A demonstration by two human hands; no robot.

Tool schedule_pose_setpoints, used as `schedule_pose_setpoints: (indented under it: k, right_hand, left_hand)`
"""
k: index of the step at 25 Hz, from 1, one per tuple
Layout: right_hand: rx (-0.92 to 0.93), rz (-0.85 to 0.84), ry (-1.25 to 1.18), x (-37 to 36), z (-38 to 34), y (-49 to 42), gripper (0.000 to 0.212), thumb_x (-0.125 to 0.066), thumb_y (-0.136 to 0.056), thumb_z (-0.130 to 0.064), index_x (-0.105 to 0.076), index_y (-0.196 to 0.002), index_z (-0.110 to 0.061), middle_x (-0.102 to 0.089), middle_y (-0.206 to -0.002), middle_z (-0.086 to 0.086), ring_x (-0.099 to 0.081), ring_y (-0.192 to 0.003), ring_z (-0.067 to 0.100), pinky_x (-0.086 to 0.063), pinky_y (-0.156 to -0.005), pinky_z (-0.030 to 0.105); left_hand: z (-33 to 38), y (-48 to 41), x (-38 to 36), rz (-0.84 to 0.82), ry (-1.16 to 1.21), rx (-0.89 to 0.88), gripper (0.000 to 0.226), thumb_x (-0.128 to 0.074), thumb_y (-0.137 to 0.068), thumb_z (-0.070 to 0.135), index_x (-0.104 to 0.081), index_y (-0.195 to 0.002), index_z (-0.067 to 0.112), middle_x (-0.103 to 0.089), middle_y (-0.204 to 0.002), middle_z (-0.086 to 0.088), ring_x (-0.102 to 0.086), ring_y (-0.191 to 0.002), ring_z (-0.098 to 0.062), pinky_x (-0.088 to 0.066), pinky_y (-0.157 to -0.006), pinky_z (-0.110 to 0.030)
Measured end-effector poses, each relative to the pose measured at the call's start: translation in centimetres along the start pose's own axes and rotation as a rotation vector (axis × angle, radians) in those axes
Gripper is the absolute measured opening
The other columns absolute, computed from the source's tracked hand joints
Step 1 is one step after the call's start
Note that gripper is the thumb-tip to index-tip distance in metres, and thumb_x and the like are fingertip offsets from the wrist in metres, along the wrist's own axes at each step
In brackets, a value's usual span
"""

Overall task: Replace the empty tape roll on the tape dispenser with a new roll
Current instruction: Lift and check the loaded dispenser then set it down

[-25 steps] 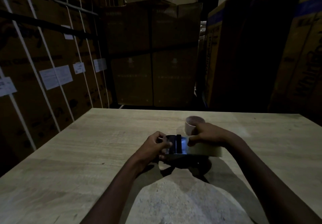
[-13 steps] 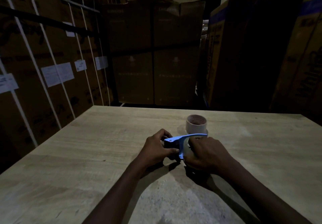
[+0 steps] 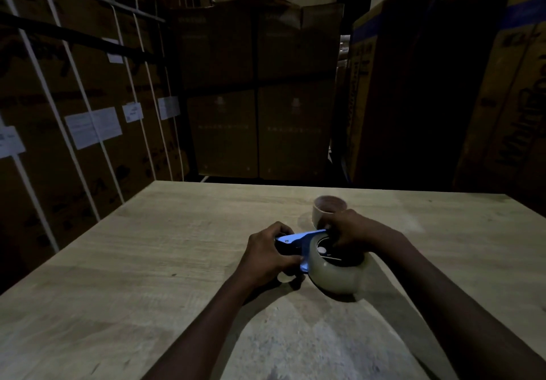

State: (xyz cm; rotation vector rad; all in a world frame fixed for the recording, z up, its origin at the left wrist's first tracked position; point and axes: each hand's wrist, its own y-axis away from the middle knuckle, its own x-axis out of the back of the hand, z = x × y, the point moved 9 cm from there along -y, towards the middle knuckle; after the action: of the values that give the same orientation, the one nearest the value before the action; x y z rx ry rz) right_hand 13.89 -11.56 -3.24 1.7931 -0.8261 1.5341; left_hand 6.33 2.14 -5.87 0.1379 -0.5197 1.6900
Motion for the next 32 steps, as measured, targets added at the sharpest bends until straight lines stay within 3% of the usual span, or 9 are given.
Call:
schedule_pose_setpoints:
  k: [4, 8, 11, 14, 19, 24, 27, 29, 32]
  right_hand:
    - [0.068, 0.081, -0.166, 0.4, -0.9, 1.2, 0.014, -0.064, -0.084, -0.021, -0.061, -0.087, -0.007, -0.063, -0.094, 0.015, -0.054, -0.086, 0.022, -0.037, -0.060, 0.016]
    - [0.055, -0.049, -0.963, -2.4, -2.7, 3.0, 0.021, -0.056, -0.084, -0.002, -0.063, -0.103, -0.010, -0.069, -0.102, 0.015, -0.067, -0.093, 0.027, -0.054, -0.085, 0.041]
    - [0.101, -0.154, -1.431, -4.2, -5.5, 4.3, 0.029, -0.059, -0.075, -0.004, -0.065, -0.102, -0.014, -0.070, -0.097, 0.010, -0.067, -0.088, 0.019, -0.053, -0.083, 0.036]
    - [0.022, -0.232, -1.806, -5.3, -6.4, 4.6, 0.026, -0.070, -0.055, -0.022, -0.077, -0.079, -0.012, -0.075, -0.078, 0.008, -0.071, -0.070, 0.019, -0.053, -0.070, 0.033]
    - [0.151, -0.224, -2.089, -3.5, -7.8, 4.2, 0.058, -0.091, -0.043, -0.036, -0.075, -0.091, -0.009, -0.076, -0.088, 0.012, -0.072, -0.078, 0.024, -0.059, -0.067, 0.032]
    - [-0.012, -0.226, -2.155, -4.2, -7.0, 3.9, 0.066, -0.093, -0.032, -0.028, -0.070, -0.088, -0.003, -0.070, -0.067, 0.014, -0.063, -0.049, 0.023, -0.051, -0.044, 0.026]
    - [-0.120, -0.134, -2.051, -3.8, -6.2, 3.7, 0.034, -0.081, -0.061, -0.029, -0.068, -0.079, -0.004, -0.063, -0.060, 0.009, -0.056, -0.044, 0.017, -0.045, -0.040, 0.022]
    - [-0.183, 0.230, -1.622, -2.4, -3.5, 3.3, 0.022, -0.062, -0.085, -0.025, -0.063, -0.088, -0.003, -0.056, -0.065, 0.003, -0.052, -0.051, 0.013, -0.043, -0.044, 0.020]
    - [-0.078, 0.732, -0.837, 1.4, -1.9, 4.4, 0.049, -0.074, -0.074, -0.042, -0.055, -0.109, -0.012, -0.059, -0.085, -0.005, -0.060, -0.070, 0.007, -0.052, -0.056, 0.016]
  left_hand:
    - [0.6, -0.9, 2.1, 0.084, 0.178, -0.033, 0.044, -0.083, -0.061, -0.002, -0.061, -0.097, 0.011, -0.071, -0.086, -0.007, -0.070, -0.074, -0.012, -0.058, -0.062, -0.025]
    - [1.2, -1.4, 2.5, 0.097, 0.528, 0.010, 0.051, -0.074, -0.066, -0.014, -0.054, -0.100, 0.018, -0.065, -0.093, -0.008, -0.072, -0.069, -0.006, -0.056, -0.058, -0.018]
    - [1.8, -1.5, 2.1, 0.054, 0.591, 0.031, 0.065, -0.080, -0.052, 0.011, -0.049, -0.108, 0.015, -0.063, -0.091, -0.005, -0.070, -0.063, -0.004, -0.055, -0.053, -0.017]
    - [1.4, -1.5, 2.4, 0.056, 0.618, 0.062, 0.076, -0.076, -0.039, 0.027, -0.048, -0.109, 0.018, -0.062, -0.091, -0.008, -0.070, -0.061, -0.006, -0.055, -0.052, -0.018]
    - [1.9, -1.1, 2.4, 0.090, 0.684, 0.084, 0.044, -0.054, -0.083, -0.015, -0.040, -0.119, 0.006, -0.059, -0.087, -0.008, -0.068, -0.054, -0.004, -0.052, -0.047, -0.016]
    - [1.4, -0.6, 1.5, 0.074, 0.777, 0.164, 0.030, -0.052, -0.090, -0.003, -0.049, -0.107, 0.021, -0.064, -0.091, -0.011, -0.070, -0.056, -0.010, -0.056, -0.048, -0.023]
    - [0.3, -0.1, 1.3, 0.129, 0.765, 0.240, 0.038, -0.064, -0.086, 0.012, -0.050, -0.122, 0.015, -0.068, -0.100, -0.017, -0.071, -0.064, -0.018, -0.056, -0.050, -0.028]
    - [-0.3, -0.1, 1.8, 0.183, 0.702, 0.259, 0.044, -0.070, -0.081, 0.024, -0.054, -0.122, 0.020, -0.067, -0.112, -0.018, -0.070, -0.081, -0.025, -0.056, -0.057, -0.033]
    - [0.2, -0.1, 2.6, 0.176, 0.635, 0.210, 0.033, -0.068, -0.078, 0.040, -0.064, -0.109, 0.032, -0.068, -0.116, -0.001, -0.065, -0.103, -0.026, -0.054, -0.065, -0.034]
